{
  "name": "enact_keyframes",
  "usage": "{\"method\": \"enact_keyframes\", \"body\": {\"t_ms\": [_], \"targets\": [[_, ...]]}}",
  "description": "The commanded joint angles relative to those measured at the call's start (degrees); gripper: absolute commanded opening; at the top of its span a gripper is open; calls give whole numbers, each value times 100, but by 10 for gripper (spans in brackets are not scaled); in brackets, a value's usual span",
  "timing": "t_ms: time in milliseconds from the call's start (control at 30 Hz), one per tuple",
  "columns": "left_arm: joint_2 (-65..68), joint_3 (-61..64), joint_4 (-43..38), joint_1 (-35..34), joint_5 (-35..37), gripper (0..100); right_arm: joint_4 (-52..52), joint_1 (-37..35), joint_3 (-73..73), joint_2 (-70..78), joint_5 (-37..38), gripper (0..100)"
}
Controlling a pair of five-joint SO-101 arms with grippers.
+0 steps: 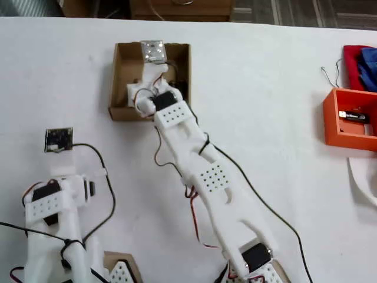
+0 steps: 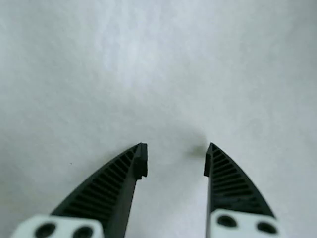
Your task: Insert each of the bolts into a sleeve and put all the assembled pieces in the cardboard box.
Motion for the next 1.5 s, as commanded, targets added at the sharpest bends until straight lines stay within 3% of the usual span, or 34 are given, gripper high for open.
{"method": "enact_keyframes", "body": {"t_ms": [0, 167, 400, 600, 833, 1067, 1133, 1267, 1467], "targets": [[-88, 4, -44, -26, 26, 203, 48, -4, -202, -48, -35, 39], [-88, 4, -44, -26, 26, 203, 242, -4, -220, -75, -44, 136], [-88, 4, -44, -26, 26, 203, 233, 4, -352, -119, -9, 91], [-88, 4, -44, -26, 26, 203, 532, 119, -1503, -488, 44, 40], [-114, -13, -26, -26, 9, 203, 2176, 224, -1609, -1868, 1240, 21], [-123, -549, -26, -26, 0, 203, 4576, 690, -1635, -3169, 1310, 21], [-132, -822, -18, -26, 0, 203, 4831, 927, -1609, -3371, 1336, 21], [-677, -1604, 826, 132, 35, 203, 4831, 1657, -1240, -3600, 1327, 21], [-2488, -2185, 2769, 1345, 44, 203, 4840, 1912, 826, -5429, 1327, 21]]}}
